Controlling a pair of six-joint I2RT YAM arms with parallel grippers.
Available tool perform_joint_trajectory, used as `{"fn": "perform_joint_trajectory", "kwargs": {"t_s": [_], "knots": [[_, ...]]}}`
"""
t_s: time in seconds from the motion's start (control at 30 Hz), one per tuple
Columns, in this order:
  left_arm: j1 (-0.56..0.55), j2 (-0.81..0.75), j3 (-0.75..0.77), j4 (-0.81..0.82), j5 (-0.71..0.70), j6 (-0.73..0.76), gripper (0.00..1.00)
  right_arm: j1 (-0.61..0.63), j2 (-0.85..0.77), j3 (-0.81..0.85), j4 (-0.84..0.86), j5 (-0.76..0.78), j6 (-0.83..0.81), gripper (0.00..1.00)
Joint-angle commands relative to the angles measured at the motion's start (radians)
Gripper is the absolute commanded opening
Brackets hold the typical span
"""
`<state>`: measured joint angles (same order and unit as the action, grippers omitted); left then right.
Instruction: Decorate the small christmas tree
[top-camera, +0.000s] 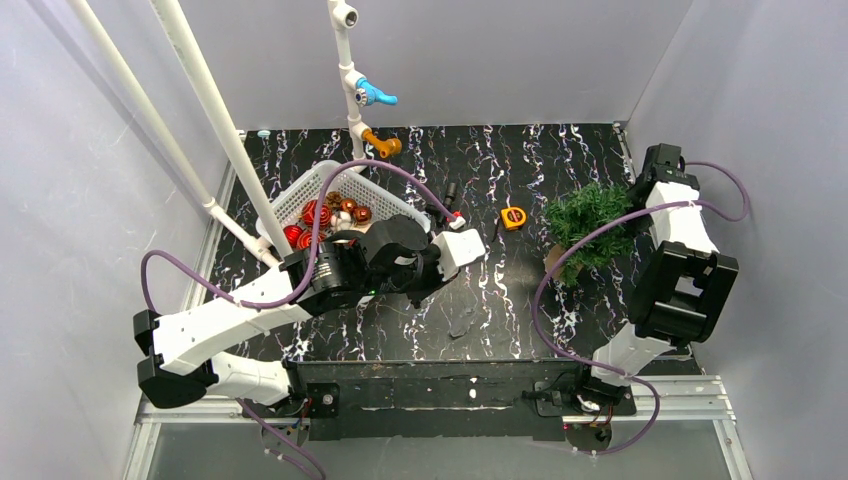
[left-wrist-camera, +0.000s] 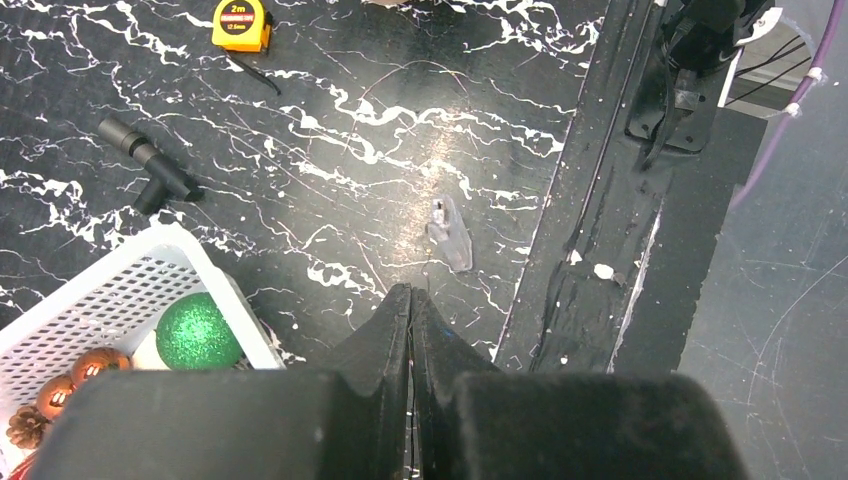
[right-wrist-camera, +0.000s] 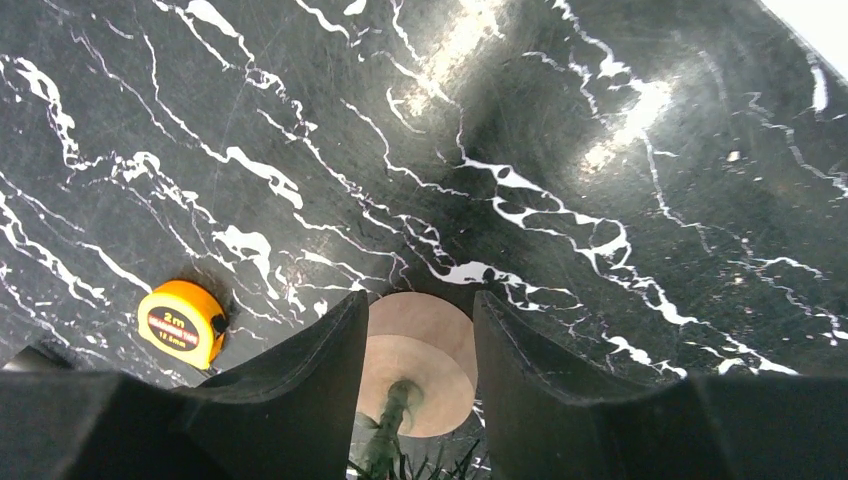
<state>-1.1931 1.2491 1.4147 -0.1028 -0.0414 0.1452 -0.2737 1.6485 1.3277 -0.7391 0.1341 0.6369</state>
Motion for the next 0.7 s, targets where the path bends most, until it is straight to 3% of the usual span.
{"fn": "perform_joint_trajectory", "kwargs": {"t_s": [0.0, 0.67], "knots": [[0.004, -0.030, -0.010, -0.014, 0.015, -0.017, 0.00, 0.002, 0.048, -0.036, 0.053, -0.084, 0.023, 0.51], [0.004, -0.025, -0.007, -0.044, 0.012, -0.011, 0.00, 0.019, 0.159, -0.142, 0.110, -0.231, 0.088, 0.51]]}}
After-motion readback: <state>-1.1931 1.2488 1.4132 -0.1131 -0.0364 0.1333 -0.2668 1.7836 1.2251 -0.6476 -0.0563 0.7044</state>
